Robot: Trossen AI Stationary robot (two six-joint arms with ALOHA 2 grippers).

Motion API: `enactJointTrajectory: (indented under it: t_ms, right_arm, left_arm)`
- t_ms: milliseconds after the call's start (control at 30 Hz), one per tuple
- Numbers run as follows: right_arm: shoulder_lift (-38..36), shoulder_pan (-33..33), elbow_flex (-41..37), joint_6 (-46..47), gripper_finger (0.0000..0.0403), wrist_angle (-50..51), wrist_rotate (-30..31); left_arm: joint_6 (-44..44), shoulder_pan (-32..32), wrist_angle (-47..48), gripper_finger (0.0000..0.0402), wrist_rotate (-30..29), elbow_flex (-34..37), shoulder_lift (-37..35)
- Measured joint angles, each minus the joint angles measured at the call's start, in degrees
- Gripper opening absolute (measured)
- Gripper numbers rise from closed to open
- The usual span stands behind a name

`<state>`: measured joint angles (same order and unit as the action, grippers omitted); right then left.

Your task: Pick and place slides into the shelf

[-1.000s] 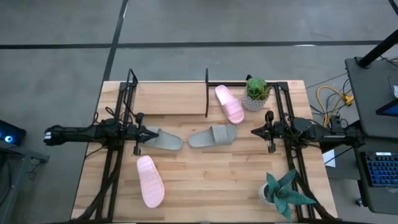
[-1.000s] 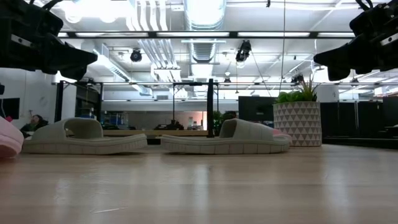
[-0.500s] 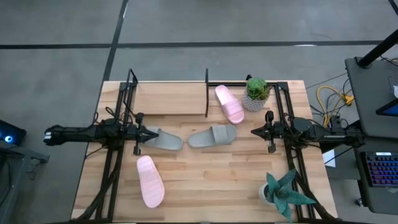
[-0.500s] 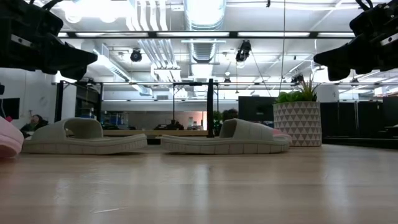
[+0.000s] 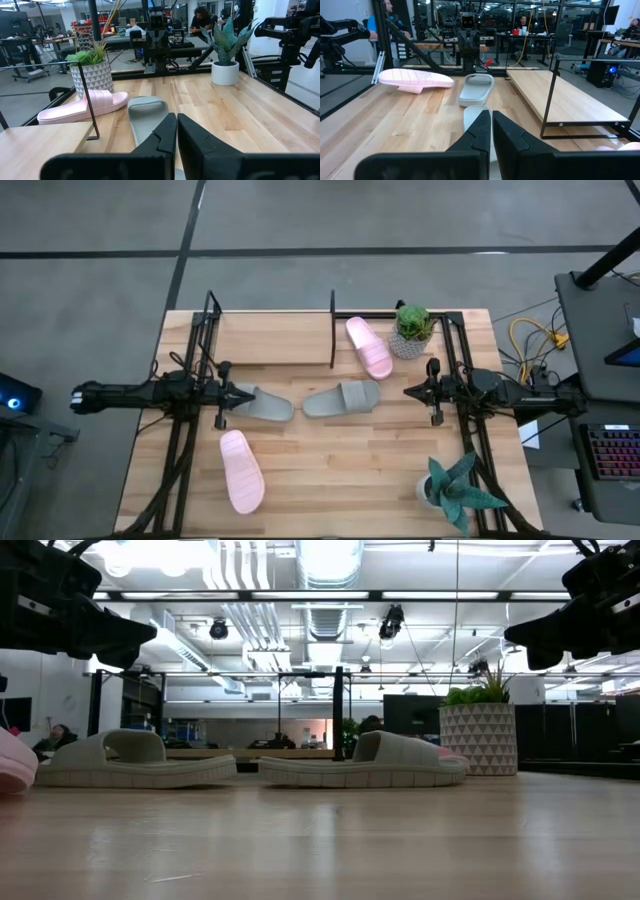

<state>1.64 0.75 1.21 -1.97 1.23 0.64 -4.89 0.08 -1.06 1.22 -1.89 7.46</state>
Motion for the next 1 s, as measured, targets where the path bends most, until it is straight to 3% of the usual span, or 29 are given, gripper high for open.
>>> enactJointTrajectory:
  t_ms: [767, 900, 1000]
  right_arm:
    - [0.0, 0.0, 0.0, 0.0, 0.0009, -0.1, 0.0]
    - [0.0, 0.0, 0.0, 5.0, 0.0009, -0.6, -0.5]
    - [0.1, 0.0, -0.1, 3.2, 0.0009, -4.0, 0.2]
  left_arm:
    - [0.0, 0.0, 0.0, 0.0, 0.0, 0.0, 0.0]
    - [0.0, 0.0, -0.1, 0.0, 0.0, 0.0, -0.1]
    - [0.0, 0.0, -0.1, 0.0, 0.0, 0.0, 0.0]
